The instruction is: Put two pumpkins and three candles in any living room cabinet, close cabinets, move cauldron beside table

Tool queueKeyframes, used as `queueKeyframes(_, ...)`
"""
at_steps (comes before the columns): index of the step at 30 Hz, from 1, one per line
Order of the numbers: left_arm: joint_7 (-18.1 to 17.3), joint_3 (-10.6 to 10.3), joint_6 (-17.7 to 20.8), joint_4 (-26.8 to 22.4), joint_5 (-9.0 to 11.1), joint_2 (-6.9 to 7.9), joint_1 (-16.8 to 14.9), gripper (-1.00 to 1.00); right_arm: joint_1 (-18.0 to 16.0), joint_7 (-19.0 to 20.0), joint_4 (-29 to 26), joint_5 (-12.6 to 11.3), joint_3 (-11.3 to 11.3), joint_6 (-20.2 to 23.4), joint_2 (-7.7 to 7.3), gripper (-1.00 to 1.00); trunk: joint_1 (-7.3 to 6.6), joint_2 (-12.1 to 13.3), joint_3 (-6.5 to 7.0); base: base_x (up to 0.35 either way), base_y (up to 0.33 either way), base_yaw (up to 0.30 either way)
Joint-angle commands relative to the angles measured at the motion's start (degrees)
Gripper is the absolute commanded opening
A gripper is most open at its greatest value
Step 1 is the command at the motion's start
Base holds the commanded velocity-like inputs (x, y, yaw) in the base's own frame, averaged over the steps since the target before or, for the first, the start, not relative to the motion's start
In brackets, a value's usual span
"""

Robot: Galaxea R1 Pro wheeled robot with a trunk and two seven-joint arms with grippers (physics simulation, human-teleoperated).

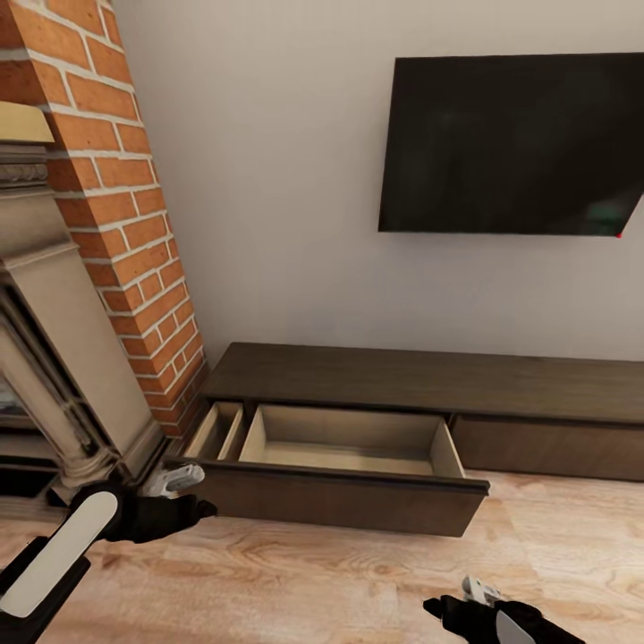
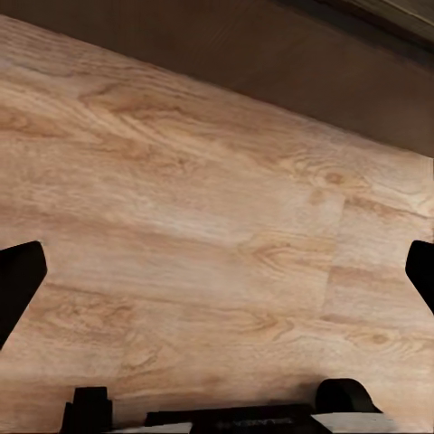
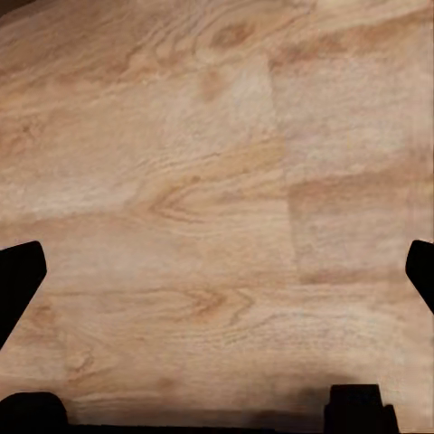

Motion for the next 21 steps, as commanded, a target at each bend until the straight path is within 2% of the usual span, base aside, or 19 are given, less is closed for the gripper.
queueKeyframes(1, 1.53, -0.98, -0.01, -0.10, 0.43, 0.03, -0.07, 1.00, -0.02, -2.37, -1.74, 0.51, 0.33, -0.17, 0.10, 1.00, -0.23, 0.39, 0.13, 0.000, 0.000, 0.000)
queueKeyframes(4, 5.81, -2.49, -0.02, -0.20, 0.34, -0.75, -0.13, 1.00, -0.02, -9.24, -7.29, 2.07, 0.47, -0.73, 0.26, 1.00, -0.89, 1.59, 0.67, 0.000, 0.000, 0.000)
queueKeyframes(7, 9.67, -2.92, -0.03, -0.17, 0.44, -2.40, -0.17, 1.00, -0.02, -12.96, -10.89, 2.65, 0.50, -0.88, 0.50, 1.00, -1.55, 2.80, 1.21, 0.000, 0.000, 0.000)
queueKeyframes(10, 11.11, -3.13, -0.03, -0.11, 0.43, -3.85, -0.18, 1.00, -0.02, -14.06, -12.22, 2.89, 0.65, -0.92, 1.68, 1.00, -2.21, 4.00, 1.75, 0.000, 0.000, 0.000)
queueKeyframes(12, 11.46, -3.21, -0.03, -0.04, 0.40, -4.62, -0.18, 1.00, -0.02, -14.32, -12.51, 3.17, 1.78, -0.92, 2.79, 1.00, -2.65, 4.80, 2.11, 0.000, 0.000, 0.000)
queueKeyframes(16, 11.66, -3.34, -0.03, -0.02, 0.32, -5.41, -0.18, 1.00, -0.02, -14.54, -12.71, 4.76, 4.54, -0.94, 4.20, 1.00, -3.53, 6.41, 2.82, 0.000, 0.000, 0.000)
queueKeyframes(21, 11.70, -3.78, -0.03, -0.08, 0.31, -6.13, -0.25, 1.00, -0.02, -14.53, -12.70, 5.26, 5.30, -0.29, 5.87, 1.00, -4.62, 8.41, 3.72, 0.000, 0.000, 0.000)
